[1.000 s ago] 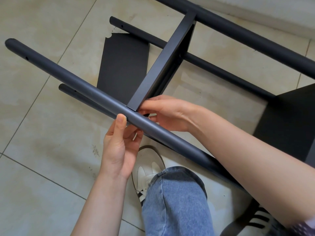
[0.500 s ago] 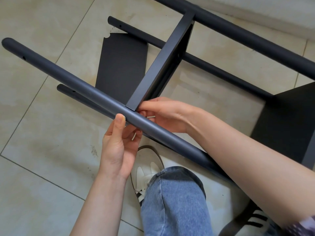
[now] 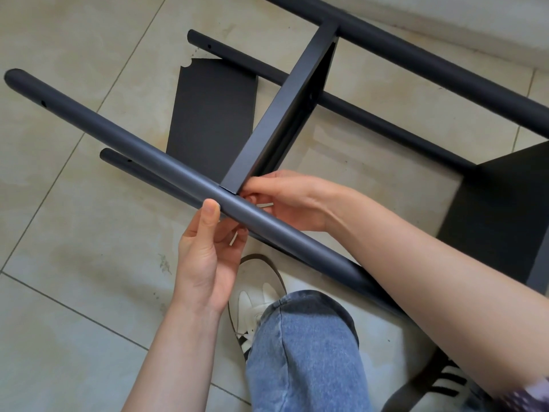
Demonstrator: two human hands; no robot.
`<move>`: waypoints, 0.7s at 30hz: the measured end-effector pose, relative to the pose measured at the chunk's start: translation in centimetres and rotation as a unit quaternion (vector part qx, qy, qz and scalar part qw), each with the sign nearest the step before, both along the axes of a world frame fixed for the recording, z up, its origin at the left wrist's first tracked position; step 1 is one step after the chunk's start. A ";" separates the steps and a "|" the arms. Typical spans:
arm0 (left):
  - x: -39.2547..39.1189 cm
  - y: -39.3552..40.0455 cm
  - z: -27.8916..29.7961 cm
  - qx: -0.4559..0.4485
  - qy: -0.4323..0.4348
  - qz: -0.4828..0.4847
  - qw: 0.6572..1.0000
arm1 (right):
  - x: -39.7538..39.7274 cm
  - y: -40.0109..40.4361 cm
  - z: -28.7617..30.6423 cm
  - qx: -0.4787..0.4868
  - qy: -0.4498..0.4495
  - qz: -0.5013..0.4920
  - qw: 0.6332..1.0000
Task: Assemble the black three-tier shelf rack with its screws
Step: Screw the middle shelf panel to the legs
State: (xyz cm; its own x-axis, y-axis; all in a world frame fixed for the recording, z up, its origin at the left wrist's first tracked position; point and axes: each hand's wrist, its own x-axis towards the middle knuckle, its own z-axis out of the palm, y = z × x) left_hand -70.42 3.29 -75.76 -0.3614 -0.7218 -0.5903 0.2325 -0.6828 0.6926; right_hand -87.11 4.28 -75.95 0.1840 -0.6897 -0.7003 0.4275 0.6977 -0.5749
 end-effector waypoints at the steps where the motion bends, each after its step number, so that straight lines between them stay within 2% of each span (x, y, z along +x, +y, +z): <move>1: 0.0 0.0 0.0 -0.001 -0.001 -0.001 1.000 | -0.1 0.0 0.0 0.002 -0.003 -0.002 1.000; 8: -0.2 0.0 0.2 -0.003 0.005 -0.006 1.000 | -1.2 0.5 0.2 0.006 -0.048 -0.002 0.999; 16: -0.1 0.0 0.2 -0.006 0.006 -0.009 1.000 | -0.2 -0.1 0.0 0.017 -0.015 -0.014 1.000; 21: -0.1 0.0 0.3 -0.006 0.003 -0.008 1.000 | -1.4 0.5 0.2 0.019 -0.056 0.001 0.998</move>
State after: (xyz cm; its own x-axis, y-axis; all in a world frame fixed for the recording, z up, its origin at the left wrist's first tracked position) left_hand -70.54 3.29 -75.50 -0.3760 -0.7226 -0.5801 0.2256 -0.6786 0.6990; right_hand -88.47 4.81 -75.71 0.2635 -0.6629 -0.7008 0.4862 0.7187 -0.4971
